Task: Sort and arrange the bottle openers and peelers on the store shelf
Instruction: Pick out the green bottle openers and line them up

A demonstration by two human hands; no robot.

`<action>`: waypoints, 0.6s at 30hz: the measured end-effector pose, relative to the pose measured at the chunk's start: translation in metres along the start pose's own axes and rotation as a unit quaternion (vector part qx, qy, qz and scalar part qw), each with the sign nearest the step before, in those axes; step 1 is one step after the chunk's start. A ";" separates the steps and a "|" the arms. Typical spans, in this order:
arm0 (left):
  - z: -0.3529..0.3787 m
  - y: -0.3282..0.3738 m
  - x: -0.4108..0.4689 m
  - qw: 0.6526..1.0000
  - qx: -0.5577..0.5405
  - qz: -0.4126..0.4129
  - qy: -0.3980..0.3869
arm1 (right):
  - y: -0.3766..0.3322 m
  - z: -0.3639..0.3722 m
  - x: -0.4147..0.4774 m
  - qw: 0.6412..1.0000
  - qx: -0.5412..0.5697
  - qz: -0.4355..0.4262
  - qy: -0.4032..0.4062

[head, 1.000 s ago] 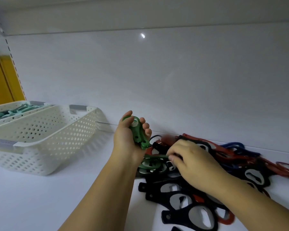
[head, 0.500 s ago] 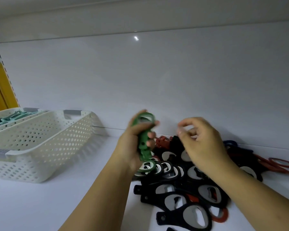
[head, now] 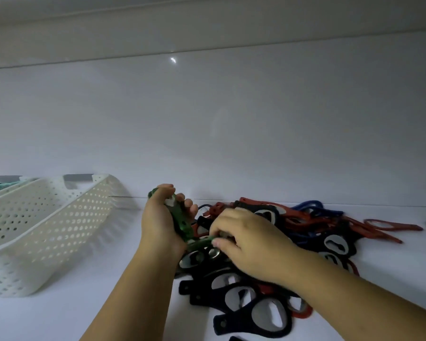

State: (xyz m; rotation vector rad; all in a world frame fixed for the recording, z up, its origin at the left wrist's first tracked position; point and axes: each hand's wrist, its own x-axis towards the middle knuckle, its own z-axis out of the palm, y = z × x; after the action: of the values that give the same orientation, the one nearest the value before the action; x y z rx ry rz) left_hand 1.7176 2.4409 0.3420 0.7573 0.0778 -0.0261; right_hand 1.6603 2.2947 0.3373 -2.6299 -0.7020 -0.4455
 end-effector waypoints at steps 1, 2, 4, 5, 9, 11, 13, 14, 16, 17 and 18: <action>0.001 -0.001 -0.001 0.999 0.043 0.003 0.005 | 0.005 -0.011 0.002 0.999 0.026 0.030 0.005; 0.003 -0.002 -0.003 0.997 0.071 0.017 0.005 | 0.011 -0.025 0.004 0.996 0.058 0.060 0.015; 0.011 -0.006 -0.011 0.993 0.106 0.043 -0.023 | 0.022 -0.055 0.004 0.985 0.132 0.098 0.053; 0.016 -0.009 -0.017 0.990 0.131 0.036 -0.047 | 0.025 -0.067 0.003 0.980 0.159 0.102 0.064; 0.031 -0.028 -0.042 0.943 0.267 -0.026 -0.197 | 0.019 -0.083 -0.003 0.985 0.143 0.091 0.019; 0.036 -0.034 -0.052 0.930 0.254 -0.066 -0.257 | 0.015 -0.083 -0.004 0.989 0.114 0.093 0.012; 0.039 -0.036 -0.060 0.929 0.222 -0.099 -0.279 | 0.012 -0.084 -0.006 0.988 0.110 0.100 0.035; 0.040 -0.036 -0.062 0.929 0.201 -0.110 -0.290 | 0.011 -0.084 -0.008 0.986 0.117 0.101 0.061; 0.040 -0.036 -0.064 0.928 0.164 -0.123 -0.312 | 0.010 -0.084 -0.013 0.974 0.143 0.112 0.137; 0.039 -0.036 -0.064 0.929 0.154 -0.123 -0.313 | 0.011 -0.084 -0.018 0.965 0.158 0.127 0.168; 0.039 -0.036 -0.064 0.932 0.150 -0.117 -0.310 | 0.012 -0.085 -0.026 0.958 0.167 0.148 0.182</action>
State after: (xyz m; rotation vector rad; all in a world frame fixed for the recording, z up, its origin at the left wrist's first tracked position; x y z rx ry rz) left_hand 1.6541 2.3875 0.3511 1.0127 -0.4492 -0.5118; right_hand 1.6279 2.2373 0.3984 -2.1994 -0.2321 -0.6364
